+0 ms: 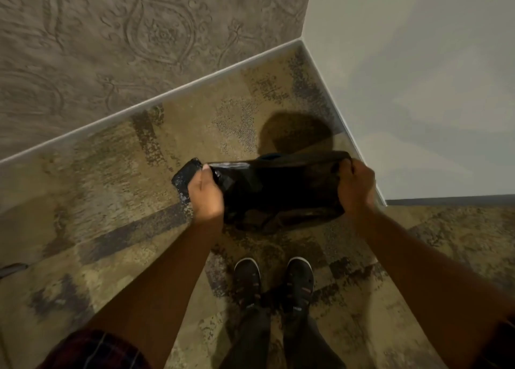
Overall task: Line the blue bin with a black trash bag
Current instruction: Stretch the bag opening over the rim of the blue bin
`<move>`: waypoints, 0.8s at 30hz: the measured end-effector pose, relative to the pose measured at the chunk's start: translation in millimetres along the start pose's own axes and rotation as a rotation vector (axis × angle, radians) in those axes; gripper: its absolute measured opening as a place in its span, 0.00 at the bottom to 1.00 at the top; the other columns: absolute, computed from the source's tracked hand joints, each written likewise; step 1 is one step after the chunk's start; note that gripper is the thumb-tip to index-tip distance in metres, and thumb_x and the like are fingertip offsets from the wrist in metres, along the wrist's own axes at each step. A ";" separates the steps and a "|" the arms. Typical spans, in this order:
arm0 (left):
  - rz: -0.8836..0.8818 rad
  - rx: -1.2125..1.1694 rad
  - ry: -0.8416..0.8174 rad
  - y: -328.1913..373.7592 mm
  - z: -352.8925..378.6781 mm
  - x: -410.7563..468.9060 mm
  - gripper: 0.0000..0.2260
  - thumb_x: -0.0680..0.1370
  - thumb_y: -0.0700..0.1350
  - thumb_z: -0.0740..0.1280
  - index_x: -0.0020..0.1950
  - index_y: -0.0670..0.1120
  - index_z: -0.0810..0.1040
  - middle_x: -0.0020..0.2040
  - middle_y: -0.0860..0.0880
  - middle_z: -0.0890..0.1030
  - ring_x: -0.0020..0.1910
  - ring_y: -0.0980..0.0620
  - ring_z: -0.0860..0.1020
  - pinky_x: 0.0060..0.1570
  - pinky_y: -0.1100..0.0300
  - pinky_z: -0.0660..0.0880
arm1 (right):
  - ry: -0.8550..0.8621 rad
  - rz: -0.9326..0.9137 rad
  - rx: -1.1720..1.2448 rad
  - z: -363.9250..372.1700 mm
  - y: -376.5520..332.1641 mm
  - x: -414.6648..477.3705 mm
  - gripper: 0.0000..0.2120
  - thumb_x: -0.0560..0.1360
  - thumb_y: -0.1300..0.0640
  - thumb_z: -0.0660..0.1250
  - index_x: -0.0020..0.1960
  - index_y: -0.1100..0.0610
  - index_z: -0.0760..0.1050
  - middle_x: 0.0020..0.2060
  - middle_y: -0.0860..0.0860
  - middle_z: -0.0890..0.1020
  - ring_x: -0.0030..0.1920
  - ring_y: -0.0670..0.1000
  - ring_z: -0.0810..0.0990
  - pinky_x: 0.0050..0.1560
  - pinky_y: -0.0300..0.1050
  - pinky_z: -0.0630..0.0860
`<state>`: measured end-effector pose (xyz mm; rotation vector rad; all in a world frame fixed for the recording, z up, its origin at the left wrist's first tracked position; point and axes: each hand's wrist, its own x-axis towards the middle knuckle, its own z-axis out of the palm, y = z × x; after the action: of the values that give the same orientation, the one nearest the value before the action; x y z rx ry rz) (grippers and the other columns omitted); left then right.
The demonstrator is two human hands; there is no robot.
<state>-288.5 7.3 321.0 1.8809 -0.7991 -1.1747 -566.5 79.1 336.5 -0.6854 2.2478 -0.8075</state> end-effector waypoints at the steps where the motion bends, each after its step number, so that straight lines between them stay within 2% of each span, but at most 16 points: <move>1: 0.075 0.037 -0.011 2.2 2.5 3.3 0.19 0.87 0.46 0.60 0.36 0.49 0.71 0.34 0.53 0.70 0.30 0.63 0.70 0.37 0.60 0.67 | 0.010 -0.021 0.011 0.3 -3.6 5.0 0.18 0.84 0.51 0.57 0.47 0.61 0.78 0.38 0.58 0.79 0.38 0.54 0.76 0.38 0.48 0.69; 3: 0.199 0.116 -0.021 3.0 4.9 9.6 0.21 0.87 0.47 0.59 0.33 0.53 0.66 0.32 0.55 0.67 0.29 0.61 0.67 0.34 0.59 0.64 | 0.022 -0.039 0.040 0.6 -8.8 11.6 0.18 0.84 0.50 0.57 0.45 0.59 0.78 0.37 0.53 0.79 0.36 0.50 0.75 0.36 0.47 0.69; 5: 0.292 0.237 -0.034 -1.1 2.6 11.0 0.18 0.87 0.49 0.58 0.37 0.48 0.70 0.34 0.53 0.70 0.35 0.52 0.72 0.38 0.55 0.66 | 0.028 -0.045 0.062 0.4 -9.6 12.5 0.15 0.85 0.50 0.58 0.46 0.56 0.77 0.37 0.50 0.79 0.36 0.47 0.76 0.37 0.45 0.69; 7: 0.390 0.338 -0.072 -18.4 -2.0 11.1 0.16 0.87 0.49 0.57 0.43 0.46 0.75 0.37 0.51 0.74 0.39 0.47 0.75 0.41 0.54 0.69 | 0.009 -0.052 0.009 1.1 -2.6 11.6 0.15 0.85 0.50 0.58 0.50 0.57 0.79 0.41 0.54 0.80 0.40 0.52 0.78 0.42 0.46 0.71; 9: 0.347 0.354 -0.100 -35.3 -7.8 9.4 0.18 0.86 0.51 0.56 0.46 0.42 0.78 0.39 0.46 0.77 0.42 0.40 0.79 0.43 0.49 0.74 | -0.058 -0.029 -0.064 2.3 12.0 12.3 0.18 0.86 0.49 0.59 0.49 0.60 0.79 0.41 0.57 0.79 0.42 0.57 0.77 0.43 0.49 0.72; 11: 0.209 0.397 -0.125 -48.9 -11.0 12.2 0.22 0.85 0.54 0.56 0.52 0.38 0.81 0.46 0.35 0.81 0.49 0.34 0.81 0.49 0.46 0.77 | -0.147 0.070 -0.103 3.8 26.0 12.4 0.19 0.85 0.48 0.59 0.41 0.58 0.75 0.35 0.57 0.75 0.39 0.57 0.74 0.41 0.51 0.68; 13: 0.152 0.537 -0.191 -65.3 -12.6 20.1 0.23 0.86 0.54 0.55 0.57 0.37 0.81 0.51 0.35 0.83 0.53 0.36 0.81 0.50 0.53 0.73 | -0.226 0.171 -0.143 7.2 40.1 13.8 0.19 0.84 0.48 0.60 0.37 0.56 0.72 0.35 0.57 0.75 0.39 0.58 0.74 0.43 0.52 0.69; 15: 0.095 0.663 -0.281 -77.5 -14.6 25.5 0.21 0.88 0.52 0.56 0.61 0.39 0.81 0.52 0.40 0.82 0.55 0.38 0.81 0.51 0.56 0.70 | -0.323 0.157 -0.264 10.5 53.8 16.3 0.19 0.85 0.48 0.59 0.44 0.59 0.79 0.41 0.59 0.81 0.44 0.61 0.79 0.50 0.55 0.75; 17: 0.060 0.800 -0.413 -88.4 -14.9 26.3 0.18 0.88 0.53 0.56 0.58 0.43 0.81 0.46 0.46 0.80 0.53 0.39 0.82 0.48 0.55 0.70 | -0.412 0.135 -0.397 14.0 65.0 19.8 0.20 0.85 0.50 0.59 0.53 0.65 0.81 0.48 0.65 0.83 0.48 0.64 0.82 0.54 0.58 0.78; 19: 0.080 0.884 -0.493 -93.9 -13.5 23.8 0.16 0.88 0.53 0.56 0.52 0.46 0.80 0.40 0.50 0.77 0.48 0.41 0.81 0.43 0.55 0.69 | -0.463 0.152 -0.458 17.3 69.9 23.6 0.22 0.85 0.50 0.60 0.51 0.69 0.81 0.48 0.68 0.83 0.46 0.64 0.81 0.47 0.54 0.75; 21: 0.073 0.799 -0.464 -91.5 -7.4 23.7 0.16 0.88 0.52 0.57 0.52 0.46 0.80 0.42 0.48 0.78 0.45 0.44 0.80 0.40 0.56 0.69 | -0.442 0.124 -0.453 23.2 68.3 30.7 0.22 0.85 0.49 0.60 0.48 0.66 0.81 0.44 0.65 0.82 0.46 0.64 0.82 0.45 0.53 0.75; 24: -0.001 0.597 -0.265 -78.8 7.7 31.3 0.18 0.87 0.50 0.57 0.57 0.40 0.82 0.48 0.44 0.80 0.47 0.46 0.78 0.43 0.56 0.70 | -0.370 0.105 -0.372 32.7 60.2 44.8 0.22 0.84 0.46 0.60 0.51 0.63 0.82 0.45 0.63 0.84 0.46 0.63 0.83 0.53 0.59 0.79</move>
<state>-275.0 20.0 237.9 2.2129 -1.4182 -1.2991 -587.6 79.0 257.4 -0.8035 2.0828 -0.1860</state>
